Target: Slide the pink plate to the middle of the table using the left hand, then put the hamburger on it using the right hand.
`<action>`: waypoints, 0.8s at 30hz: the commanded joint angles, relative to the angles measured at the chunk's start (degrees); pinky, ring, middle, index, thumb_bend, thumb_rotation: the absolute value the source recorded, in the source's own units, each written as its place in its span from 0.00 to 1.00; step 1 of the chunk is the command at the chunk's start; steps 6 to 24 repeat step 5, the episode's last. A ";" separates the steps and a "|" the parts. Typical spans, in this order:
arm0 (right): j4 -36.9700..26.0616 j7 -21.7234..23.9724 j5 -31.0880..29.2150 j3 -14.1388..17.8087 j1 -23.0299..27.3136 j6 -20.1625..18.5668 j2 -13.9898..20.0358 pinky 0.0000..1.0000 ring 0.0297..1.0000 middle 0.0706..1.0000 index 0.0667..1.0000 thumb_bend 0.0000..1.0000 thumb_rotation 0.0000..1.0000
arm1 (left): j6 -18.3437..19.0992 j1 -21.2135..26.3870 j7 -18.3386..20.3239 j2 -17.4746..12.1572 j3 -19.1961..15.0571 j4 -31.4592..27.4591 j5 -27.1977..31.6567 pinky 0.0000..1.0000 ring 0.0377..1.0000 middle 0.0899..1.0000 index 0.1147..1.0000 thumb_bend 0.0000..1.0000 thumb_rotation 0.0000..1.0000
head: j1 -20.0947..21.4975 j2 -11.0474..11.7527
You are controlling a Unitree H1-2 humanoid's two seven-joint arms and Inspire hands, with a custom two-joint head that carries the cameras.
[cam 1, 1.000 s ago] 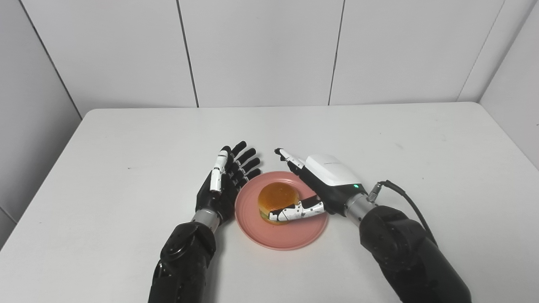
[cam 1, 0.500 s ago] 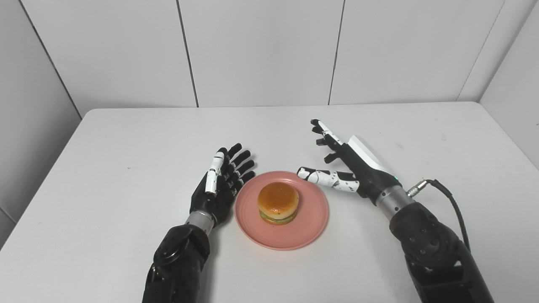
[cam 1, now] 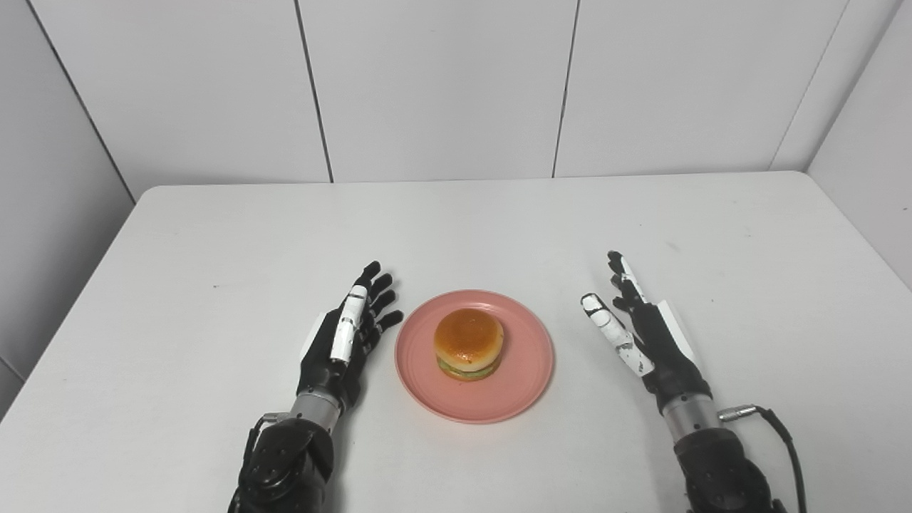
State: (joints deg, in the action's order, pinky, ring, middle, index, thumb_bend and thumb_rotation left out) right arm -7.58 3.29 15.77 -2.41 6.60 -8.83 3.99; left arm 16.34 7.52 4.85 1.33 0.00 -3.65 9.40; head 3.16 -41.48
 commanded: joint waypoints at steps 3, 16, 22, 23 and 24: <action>-0.02 -1.44 -3.12 0.71 0.77 3.66 -1.12 0.97 1.00 1.00 1.00 0.66 1.00 | -2.24 -0.53 -0.34 -0.44 -0.31 -2.98 -0.62 1.00 0.98 0.98 0.96 0.40 1.00 | 0.31 -0.14; 0.34 -1.31 -4.97 1.03 0.60 3.27 -1.83 0.99 1.00 1.00 1.00 0.64 1.00 | -1.93 -0.92 -0.33 -0.58 -0.47 -3.43 -0.48 1.00 0.98 0.98 0.96 0.40 0.99 | 0.64 -0.11; 0.34 -1.31 -4.97 1.03 0.60 3.27 -1.83 0.99 1.00 1.00 1.00 0.64 1.00 | -1.93 -0.92 -0.33 -0.58 -0.47 -3.43 -0.48 1.00 0.98 0.98 0.96 0.40 0.99 | 0.64 -0.11; 0.34 -1.31 -4.97 1.03 0.60 3.27 -1.83 0.99 1.00 1.00 1.00 0.64 1.00 | -1.93 -0.92 -0.33 -0.58 -0.47 -3.43 -0.48 1.00 0.98 0.98 0.96 0.40 0.99 | 0.64 -0.11; 0.34 -1.31 -4.97 1.03 0.60 3.27 -1.83 0.99 1.00 1.00 1.00 0.64 1.00 | -1.93 -0.92 -0.33 -0.58 -0.47 -3.43 -0.48 1.00 0.98 0.98 0.96 0.40 0.99 | 0.64 -0.11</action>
